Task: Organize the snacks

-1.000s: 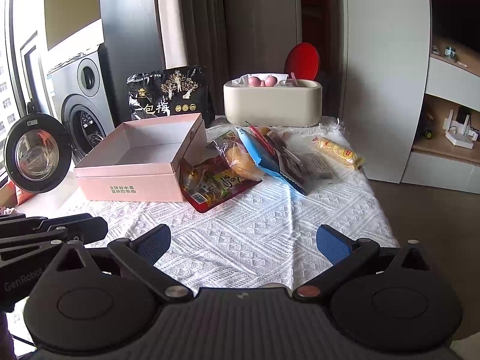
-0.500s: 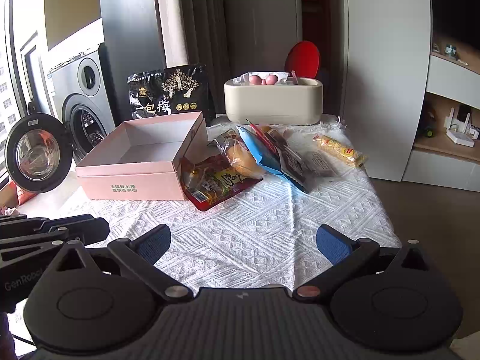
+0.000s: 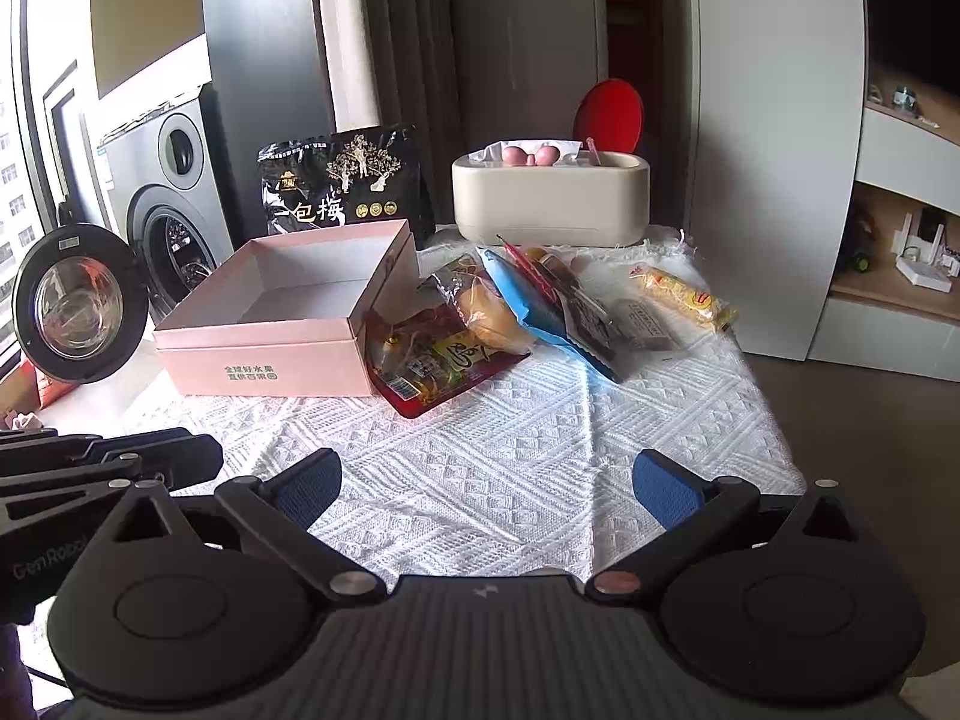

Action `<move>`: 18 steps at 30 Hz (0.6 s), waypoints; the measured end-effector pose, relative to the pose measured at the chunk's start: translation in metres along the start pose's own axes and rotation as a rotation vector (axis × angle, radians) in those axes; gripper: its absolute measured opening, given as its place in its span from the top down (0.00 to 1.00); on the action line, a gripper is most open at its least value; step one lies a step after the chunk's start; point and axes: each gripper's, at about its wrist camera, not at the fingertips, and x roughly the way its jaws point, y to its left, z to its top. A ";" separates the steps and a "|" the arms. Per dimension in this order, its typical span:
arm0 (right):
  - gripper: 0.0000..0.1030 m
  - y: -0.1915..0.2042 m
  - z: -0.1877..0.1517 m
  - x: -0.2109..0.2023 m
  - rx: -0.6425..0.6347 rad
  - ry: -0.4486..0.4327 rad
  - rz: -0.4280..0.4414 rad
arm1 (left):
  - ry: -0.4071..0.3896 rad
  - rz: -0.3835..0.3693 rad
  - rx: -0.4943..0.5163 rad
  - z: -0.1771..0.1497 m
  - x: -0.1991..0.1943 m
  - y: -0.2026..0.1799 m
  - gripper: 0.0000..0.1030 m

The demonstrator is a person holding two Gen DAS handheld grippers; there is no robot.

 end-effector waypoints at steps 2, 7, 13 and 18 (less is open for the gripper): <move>0.00 0.000 0.000 0.000 0.000 0.000 0.000 | 0.001 0.000 0.000 0.000 0.000 0.000 0.86; 0.00 0.000 0.000 0.000 0.000 0.001 0.000 | 0.009 -0.001 -0.007 0.002 0.001 0.003 0.86; 0.00 0.000 -0.001 0.001 0.001 0.002 -0.001 | 0.016 -0.001 -0.011 0.003 0.002 0.004 0.86; 0.00 0.000 -0.003 0.003 0.004 0.008 -0.001 | 0.032 0.001 -0.018 0.003 0.006 0.006 0.86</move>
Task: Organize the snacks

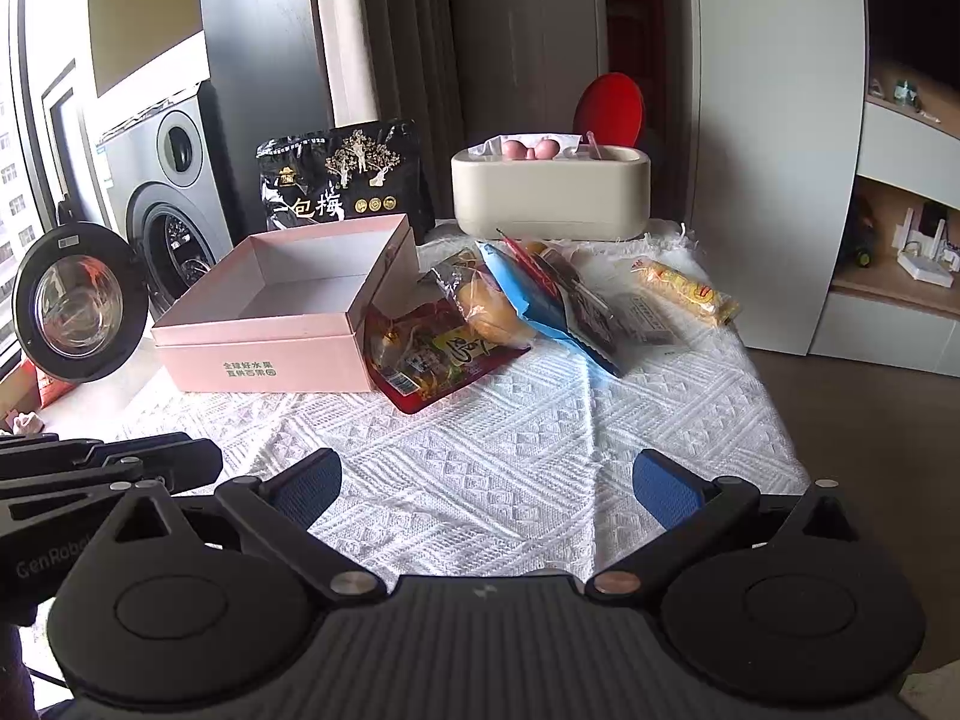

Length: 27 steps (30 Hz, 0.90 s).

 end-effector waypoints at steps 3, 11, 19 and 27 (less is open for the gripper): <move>0.00 -0.003 -0.001 0.003 0.005 0.006 -0.002 | 0.016 0.001 -0.002 0.000 0.005 0.000 0.86; 0.00 -0.024 0.000 0.033 -0.005 0.023 -0.074 | 0.130 -0.104 -0.061 0.003 0.052 0.015 0.86; 0.00 -0.038 0.019 0.099 -0.110 0.090 -0.111 | 0.162 -0.173 -0.114 0.021 0.112 0.034 0.86; 0.01 -0.032 0.041 0.129 -0.103 0.100 0.164 | 0.134 -0.195 -0.191 0.047 0.148 0.069 0.86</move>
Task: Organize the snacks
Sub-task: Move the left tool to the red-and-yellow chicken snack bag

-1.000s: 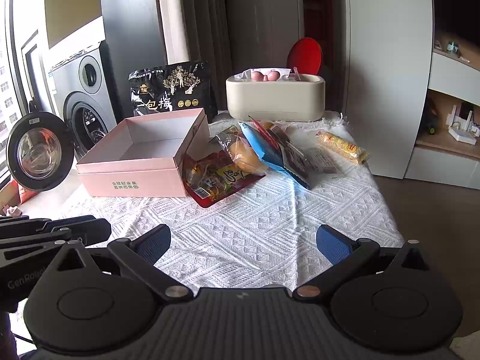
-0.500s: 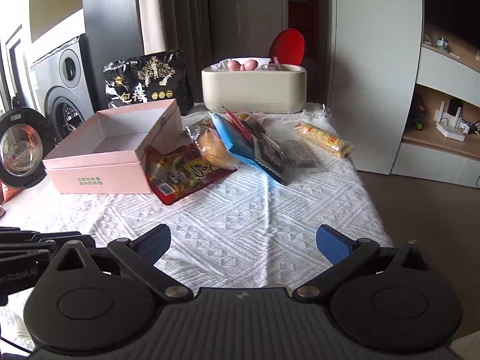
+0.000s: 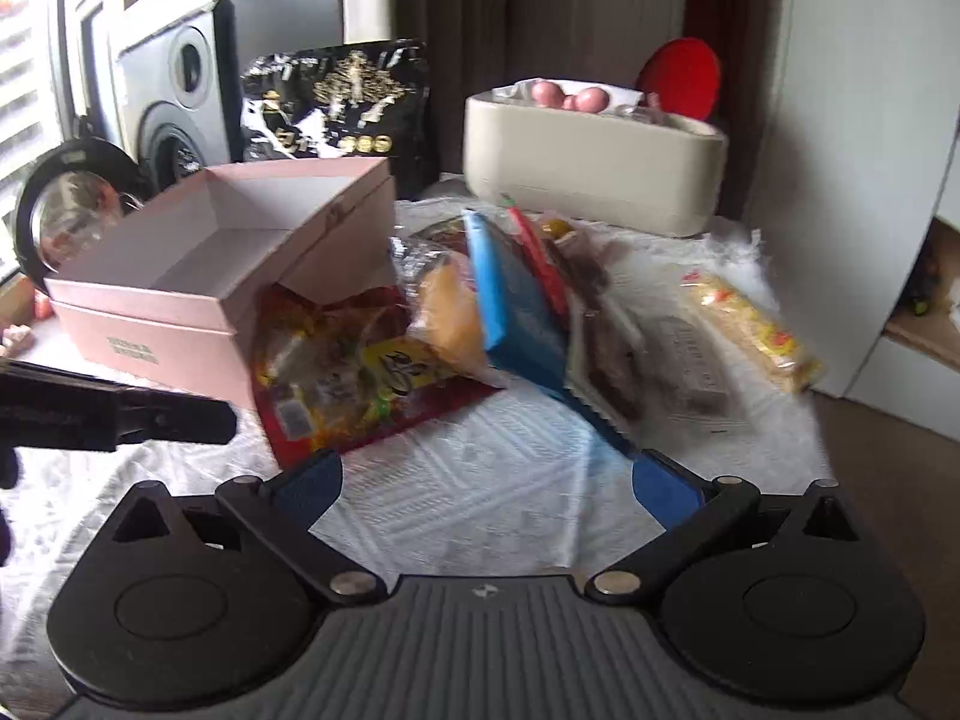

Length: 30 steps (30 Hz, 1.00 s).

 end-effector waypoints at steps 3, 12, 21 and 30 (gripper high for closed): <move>0.05 0.007 0.002 0.009 0.031 -0.004 0.093 | 0.005 -0.014 -0.035 0.010 0.002 0.016 0.88; 0.21 0.051 -0.002 0.032 -0.187 -0.002 -0.034 | 0.009 0.021 -0.060 0.019 0.006 0.034 0.87; 0.45 0.038 -0.011 0.015 -0.146 0.016 -0.014 | 0.092 -0.129 -0.101 0.019 0.018 0.005 0.87; 0.16 -0.011 -0.029 -0.010 0.025 0.061 -0.060 | 0.086 -0.156 -0.080 0.007 0.011 -0.008 0.87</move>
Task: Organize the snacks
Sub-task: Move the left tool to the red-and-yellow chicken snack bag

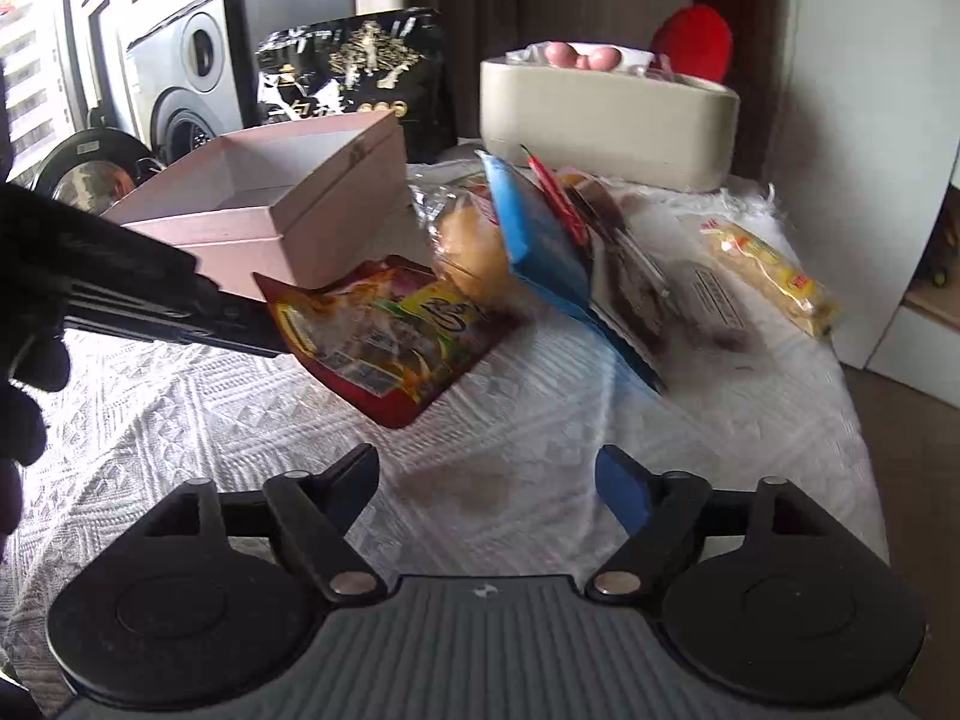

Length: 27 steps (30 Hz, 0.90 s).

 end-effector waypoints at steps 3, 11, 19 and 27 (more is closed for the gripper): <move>0.12 -0.008 0.000 -0.004 0.032 0.015 0.025 | -0.064 -0.048 0.094 -0.004 -0.022 -0.013 0.87; 0.00 -0.005 0.009 0.002 0.031 0.110 0.057 | -0.072 0.186 0.193 0.008 -0.008 -0.024 0.87; 0.03 0.030 0.035 0.013 0.092 0.001 0.065 | 0.012 0.352 0.195 -0.015 -0.013 0.013 0.87; 0.01 0.059 0.067 0.070 0.145 0.046 -0.067 | -0.002 0.346 0.194 -0.027 -0.038 0.033 0.87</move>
